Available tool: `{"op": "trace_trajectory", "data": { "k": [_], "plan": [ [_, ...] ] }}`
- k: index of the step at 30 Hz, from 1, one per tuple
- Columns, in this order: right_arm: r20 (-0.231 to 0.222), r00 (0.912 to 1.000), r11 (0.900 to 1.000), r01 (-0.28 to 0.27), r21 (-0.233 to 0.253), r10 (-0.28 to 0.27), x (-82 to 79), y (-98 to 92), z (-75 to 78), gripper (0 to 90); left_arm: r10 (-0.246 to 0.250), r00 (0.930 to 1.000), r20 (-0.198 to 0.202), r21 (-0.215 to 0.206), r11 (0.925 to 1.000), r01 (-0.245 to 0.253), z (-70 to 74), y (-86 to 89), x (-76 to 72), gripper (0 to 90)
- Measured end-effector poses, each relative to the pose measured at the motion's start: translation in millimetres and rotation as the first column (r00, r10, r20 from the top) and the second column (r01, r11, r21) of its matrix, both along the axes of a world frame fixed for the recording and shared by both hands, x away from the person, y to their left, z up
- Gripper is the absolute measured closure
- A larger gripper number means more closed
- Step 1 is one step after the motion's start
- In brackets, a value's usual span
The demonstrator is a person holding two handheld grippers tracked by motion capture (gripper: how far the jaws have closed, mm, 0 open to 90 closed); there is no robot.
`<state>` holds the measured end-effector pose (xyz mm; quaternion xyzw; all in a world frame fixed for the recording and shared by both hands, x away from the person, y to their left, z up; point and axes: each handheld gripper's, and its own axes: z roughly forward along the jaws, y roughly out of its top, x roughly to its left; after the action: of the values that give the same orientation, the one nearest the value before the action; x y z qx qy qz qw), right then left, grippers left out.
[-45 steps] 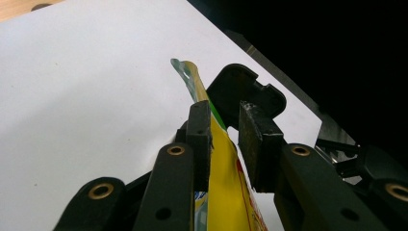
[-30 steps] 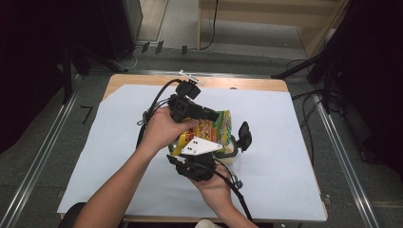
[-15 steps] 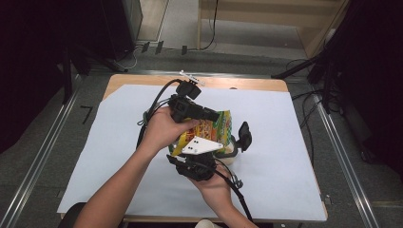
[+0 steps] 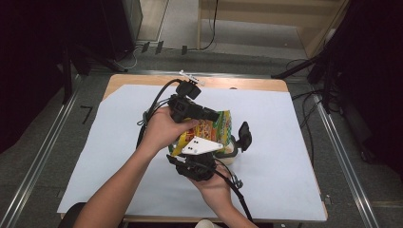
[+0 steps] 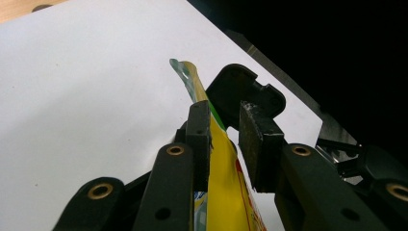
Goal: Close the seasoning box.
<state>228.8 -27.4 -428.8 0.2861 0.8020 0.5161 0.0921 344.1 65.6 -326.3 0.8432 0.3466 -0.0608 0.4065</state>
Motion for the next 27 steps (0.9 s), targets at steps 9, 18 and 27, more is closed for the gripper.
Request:
{"op": "trace_trajectory", "data": {
  "k": [9,18,27],
  "plan": [
    [0.007,1.0000,1.000,0.003,0.000,-0.003,-0.2,0.2,-0.2,71.3,0.002,1.0000,0.006,0.007,1.0000,-0.002,0.8,-0.6,-1.0,74.9],
    [0.005,1.0000,1.000,0.000,-0.002,0.000,-0.1,0.2,-0.4,71.3,0.001,1.0000,0.005,0.008,1.0000,-0.001,0.5,-0.6,-0.7,75.0],
    [0.005,1.0000,1.000,0.000,-0.002,0.000,-0.1,0.2,-0.3,71.3,0.001,1.0000,0.005,0.007,1.0000,-0.001,0.5,-0.6,-0.7,75.0]
  ]
}}
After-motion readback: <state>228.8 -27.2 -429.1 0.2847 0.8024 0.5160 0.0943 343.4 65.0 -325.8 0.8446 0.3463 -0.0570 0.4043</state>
